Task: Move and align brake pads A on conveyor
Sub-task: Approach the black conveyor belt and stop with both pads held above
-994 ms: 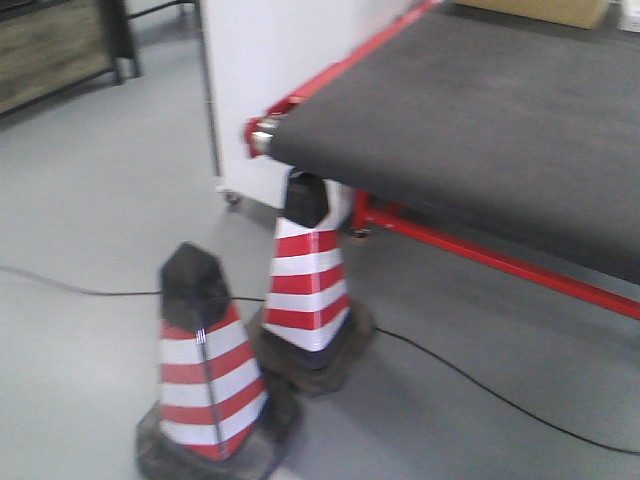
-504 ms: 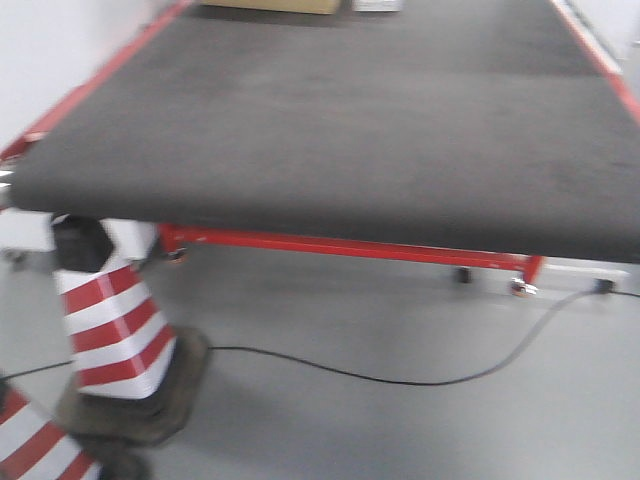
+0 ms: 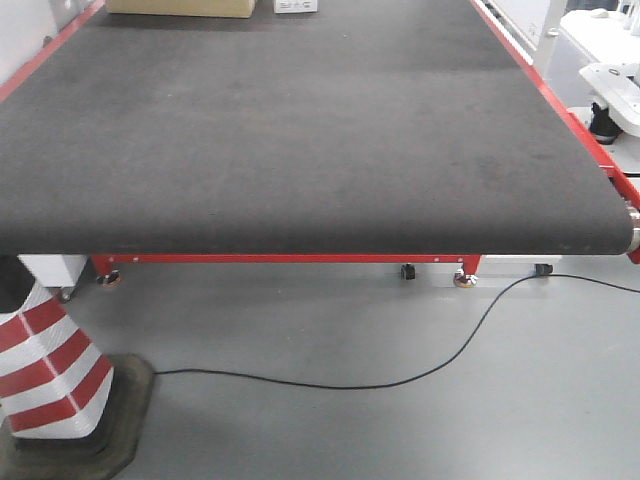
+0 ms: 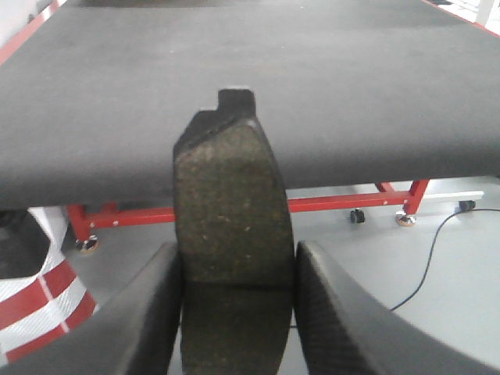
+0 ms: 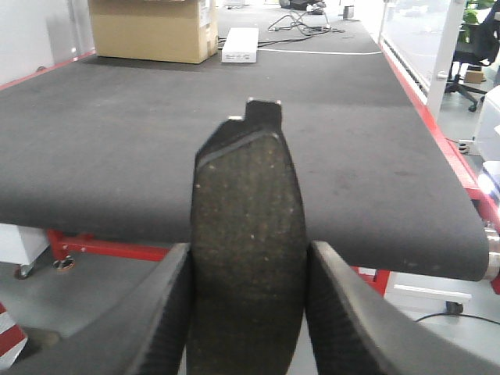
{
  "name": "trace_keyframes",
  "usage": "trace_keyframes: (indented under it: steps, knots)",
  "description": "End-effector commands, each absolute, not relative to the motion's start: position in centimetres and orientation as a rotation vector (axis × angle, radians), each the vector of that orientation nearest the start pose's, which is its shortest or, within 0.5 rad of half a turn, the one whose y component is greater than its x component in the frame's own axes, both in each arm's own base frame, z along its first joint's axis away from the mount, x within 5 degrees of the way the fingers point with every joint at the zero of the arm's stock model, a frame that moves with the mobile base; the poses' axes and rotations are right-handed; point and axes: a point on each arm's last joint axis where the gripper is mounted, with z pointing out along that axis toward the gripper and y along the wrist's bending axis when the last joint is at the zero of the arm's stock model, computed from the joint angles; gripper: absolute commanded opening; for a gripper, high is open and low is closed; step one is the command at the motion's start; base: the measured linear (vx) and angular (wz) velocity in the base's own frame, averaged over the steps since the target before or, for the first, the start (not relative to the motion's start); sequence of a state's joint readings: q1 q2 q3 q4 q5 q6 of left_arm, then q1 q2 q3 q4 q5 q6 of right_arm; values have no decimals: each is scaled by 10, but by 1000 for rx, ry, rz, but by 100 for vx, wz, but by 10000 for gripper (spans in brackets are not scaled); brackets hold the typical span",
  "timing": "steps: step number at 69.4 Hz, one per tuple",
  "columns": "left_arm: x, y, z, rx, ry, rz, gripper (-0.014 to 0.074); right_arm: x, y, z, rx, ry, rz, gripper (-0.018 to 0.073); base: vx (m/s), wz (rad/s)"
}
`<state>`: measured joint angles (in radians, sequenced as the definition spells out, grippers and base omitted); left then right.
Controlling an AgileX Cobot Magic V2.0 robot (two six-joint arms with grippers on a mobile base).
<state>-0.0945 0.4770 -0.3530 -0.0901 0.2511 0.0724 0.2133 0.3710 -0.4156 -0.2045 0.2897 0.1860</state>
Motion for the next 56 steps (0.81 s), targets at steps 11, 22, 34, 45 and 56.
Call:
trace_keyframes:
  steps: [11,22,34,45,56]
  knots:
    - [108,-12,292,71,1735,-109,-6,85,14,321,-160,1594,106,-4,16,-11]
    - [108,-12,292,71,1735,-109,-6,85,14,321,-160,1594,106,-4,26,-1]
    - [108,-12,292,71,1735,-109,-6,85,14,321,-160,1595,105,-4,36,9]
    - [108,-12,292,71,1735,-109,-6,85,14,321,-160,1594,106,-4,40,5]
    - [108,-12,292,71,1735,-109,-6,85,14,321,-160,1594,106,-4,38,3]
